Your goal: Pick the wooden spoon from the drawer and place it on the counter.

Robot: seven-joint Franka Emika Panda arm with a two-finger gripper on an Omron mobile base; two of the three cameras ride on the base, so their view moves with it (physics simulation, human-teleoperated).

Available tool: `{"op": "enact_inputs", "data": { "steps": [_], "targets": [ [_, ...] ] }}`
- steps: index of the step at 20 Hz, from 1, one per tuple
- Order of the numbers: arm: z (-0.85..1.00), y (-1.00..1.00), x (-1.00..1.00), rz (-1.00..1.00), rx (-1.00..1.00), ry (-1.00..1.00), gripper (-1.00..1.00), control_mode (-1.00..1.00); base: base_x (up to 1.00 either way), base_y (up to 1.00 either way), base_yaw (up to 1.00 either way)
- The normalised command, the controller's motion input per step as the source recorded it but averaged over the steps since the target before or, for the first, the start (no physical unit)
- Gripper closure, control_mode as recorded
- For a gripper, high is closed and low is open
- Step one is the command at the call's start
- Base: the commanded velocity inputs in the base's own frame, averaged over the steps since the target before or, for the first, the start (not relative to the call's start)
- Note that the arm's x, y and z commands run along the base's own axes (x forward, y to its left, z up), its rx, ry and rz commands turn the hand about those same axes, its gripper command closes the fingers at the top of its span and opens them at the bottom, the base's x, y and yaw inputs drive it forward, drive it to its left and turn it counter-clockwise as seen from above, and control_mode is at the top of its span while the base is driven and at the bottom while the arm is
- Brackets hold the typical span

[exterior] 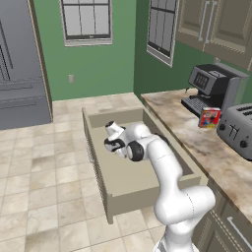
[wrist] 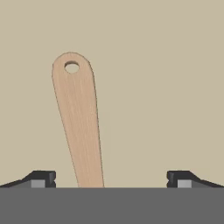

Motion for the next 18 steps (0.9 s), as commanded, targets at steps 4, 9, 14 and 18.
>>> {"op": "enact_inputs", "data": {
  "steps": [4, 9, 14, 18],
  "targets": [
    [-0.41, -0.06, 0.00, 0.01, 0.01, 0.00, 1.00, -1.00, 0.00, 0.00, 0.00],
    [-0.60, -0.24, -0.20, 0.00, 0.00, 0.00, 1.00, -1.00, 0.00, 0.00, 0.00],
    [-0.82, -0.86, -0.67, 0.01, 0.09, 0.00, 1.00, -1.00, 0.00, 0.00, 0.00],
    [-0.41, -0.89, -0.84, 0.04, 0.26, -0.01, 1.00, -1.00, 0.00, 0.00, 0.00]
  ]
}}
